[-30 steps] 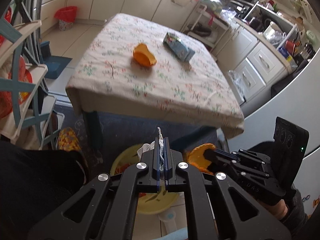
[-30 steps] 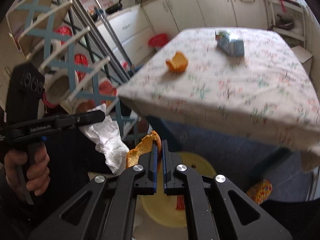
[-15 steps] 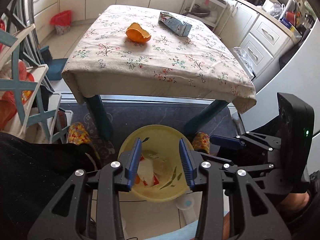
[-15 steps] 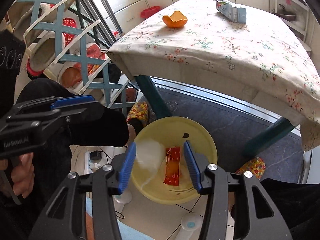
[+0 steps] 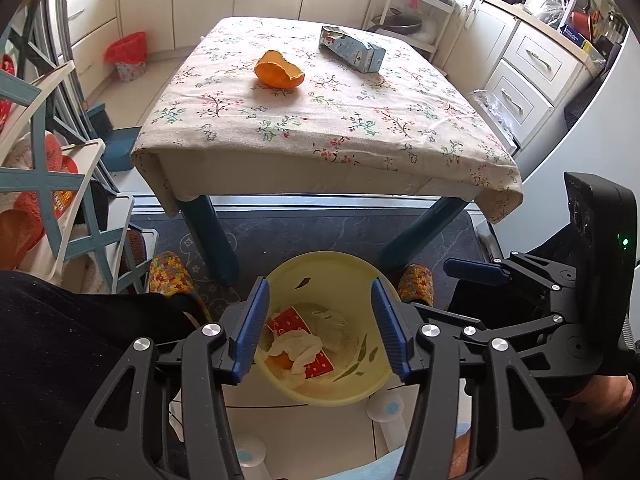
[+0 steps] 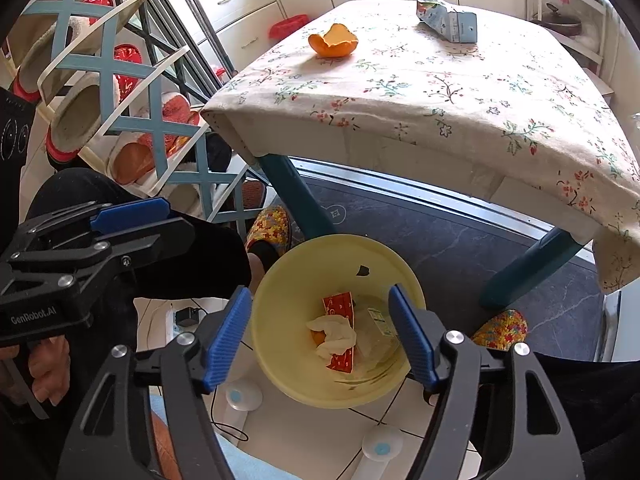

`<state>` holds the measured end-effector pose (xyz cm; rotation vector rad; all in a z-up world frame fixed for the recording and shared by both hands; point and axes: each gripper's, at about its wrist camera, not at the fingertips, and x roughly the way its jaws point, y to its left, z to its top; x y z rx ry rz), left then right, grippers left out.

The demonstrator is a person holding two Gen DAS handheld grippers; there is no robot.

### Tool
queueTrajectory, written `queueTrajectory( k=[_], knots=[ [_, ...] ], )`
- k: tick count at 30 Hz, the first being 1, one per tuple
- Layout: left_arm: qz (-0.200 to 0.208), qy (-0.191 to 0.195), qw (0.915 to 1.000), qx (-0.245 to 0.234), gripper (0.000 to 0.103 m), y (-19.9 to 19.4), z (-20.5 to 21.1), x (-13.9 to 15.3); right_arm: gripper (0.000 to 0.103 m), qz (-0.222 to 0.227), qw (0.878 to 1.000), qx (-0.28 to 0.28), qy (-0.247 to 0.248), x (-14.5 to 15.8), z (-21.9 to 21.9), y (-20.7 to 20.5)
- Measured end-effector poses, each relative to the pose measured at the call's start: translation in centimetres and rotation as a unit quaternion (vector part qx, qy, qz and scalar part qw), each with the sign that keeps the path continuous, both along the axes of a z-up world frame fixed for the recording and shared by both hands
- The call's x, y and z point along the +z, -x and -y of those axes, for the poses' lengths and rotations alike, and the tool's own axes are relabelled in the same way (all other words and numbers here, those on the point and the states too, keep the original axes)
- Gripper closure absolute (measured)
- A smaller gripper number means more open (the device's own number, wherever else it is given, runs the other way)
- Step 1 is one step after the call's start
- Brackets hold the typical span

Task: Collect trash
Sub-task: 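Open both tools to drop the tissue and peel into the bowl, then raise both open tools back over the table toward the peel and carton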

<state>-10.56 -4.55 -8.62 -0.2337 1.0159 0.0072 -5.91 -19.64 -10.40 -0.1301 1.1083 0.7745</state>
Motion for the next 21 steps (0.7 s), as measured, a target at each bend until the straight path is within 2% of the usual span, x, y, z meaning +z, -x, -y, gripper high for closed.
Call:
queueTrajectory(
  k=[15, 21],
  knots=[
    [0.007, 0.011, 0.9997, 0.022, 0.038, -0.9, -1.0, 0.0, 0.028, 0.0, 0.999, -0.039, -0.015, 0.4, 0.8, -1.2],
    [0.02, 0.017, 0.9988, 0.04, 0.031, -2.0, -1.9, 0.6, 0.025, 0.025, 0.996, -0.077, -0.033, 1.7, 2.0, -2.3]
  ],
)
